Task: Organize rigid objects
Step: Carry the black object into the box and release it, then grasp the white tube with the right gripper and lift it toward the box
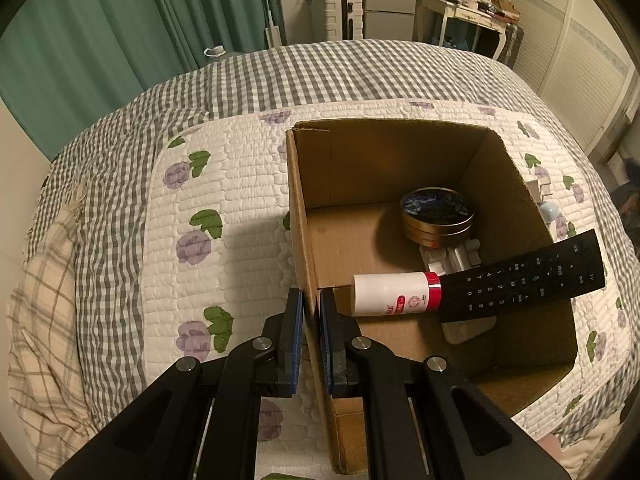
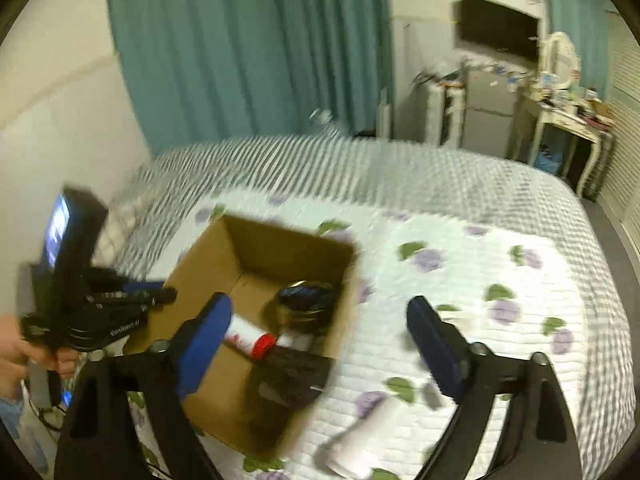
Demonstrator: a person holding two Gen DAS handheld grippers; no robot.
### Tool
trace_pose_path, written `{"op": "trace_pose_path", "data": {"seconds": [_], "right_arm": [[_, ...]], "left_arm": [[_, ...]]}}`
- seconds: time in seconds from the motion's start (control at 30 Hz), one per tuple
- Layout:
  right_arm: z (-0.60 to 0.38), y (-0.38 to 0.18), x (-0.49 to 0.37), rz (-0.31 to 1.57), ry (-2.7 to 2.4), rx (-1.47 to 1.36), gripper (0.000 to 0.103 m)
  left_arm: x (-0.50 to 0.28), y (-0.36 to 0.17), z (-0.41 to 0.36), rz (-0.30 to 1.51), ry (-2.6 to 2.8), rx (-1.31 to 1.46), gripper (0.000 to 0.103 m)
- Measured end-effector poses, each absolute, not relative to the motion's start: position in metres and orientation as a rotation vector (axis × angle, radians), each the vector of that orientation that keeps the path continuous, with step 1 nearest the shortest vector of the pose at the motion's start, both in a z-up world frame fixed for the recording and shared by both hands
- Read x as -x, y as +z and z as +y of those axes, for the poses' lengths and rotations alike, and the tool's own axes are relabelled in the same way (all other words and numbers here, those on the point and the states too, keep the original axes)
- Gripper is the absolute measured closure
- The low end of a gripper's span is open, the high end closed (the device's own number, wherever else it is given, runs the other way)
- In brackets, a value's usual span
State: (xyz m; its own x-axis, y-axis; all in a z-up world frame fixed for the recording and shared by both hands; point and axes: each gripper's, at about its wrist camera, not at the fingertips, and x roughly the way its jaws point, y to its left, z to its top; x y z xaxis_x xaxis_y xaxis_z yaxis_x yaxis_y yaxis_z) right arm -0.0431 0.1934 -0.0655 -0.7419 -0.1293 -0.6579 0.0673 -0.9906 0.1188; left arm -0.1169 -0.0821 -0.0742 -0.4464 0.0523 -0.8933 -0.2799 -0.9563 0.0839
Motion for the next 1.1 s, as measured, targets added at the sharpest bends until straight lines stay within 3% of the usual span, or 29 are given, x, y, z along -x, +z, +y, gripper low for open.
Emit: {"op": "trace_pose_path", "data": {"seconds": [0.2, 0.33, 0.57, 0.77, 1.07, 1.1], "right_arm": [[0.245, -0.064, 0.001, -0.158, -3.012, -1.086, 0.008], [0.255, -0.107, -0.009, -0.130, -3.034, -1.274, 0.008], [0.244, -0.189, -0.016, -0.366, -2.812, -1.493, 0.010], [0.230, -0.206, -0.014, -0.351, -2.786, -1.493, 0.027], [0.214, -0.229, 0.003, -0.366, -2.680, -1.566, 0.044], [0.213, -0.233, 0.004, -0.378, -2.668, -1.574, 0.050]], "left_arm": [[0.118, -0.074, -0.083, 0.315, 2.499, 1.538, 0.095], [0.118, -0.074, -0.082, 0.321, 2.505, 1.539, 0.095], [0.117, -0.074, -0.083, 0.312, 2.510, 1.540, 0.095], [0.118, -0.076, -0.084, 0.305, 2.512, 1.541, 0.095], [0.118, -0.076, -0.085, 0.310, 2.506, 1.542, 0.095], [0.119, -0.076, -0.085, 0.311, 2.506, 1.542, 0.095]]}}
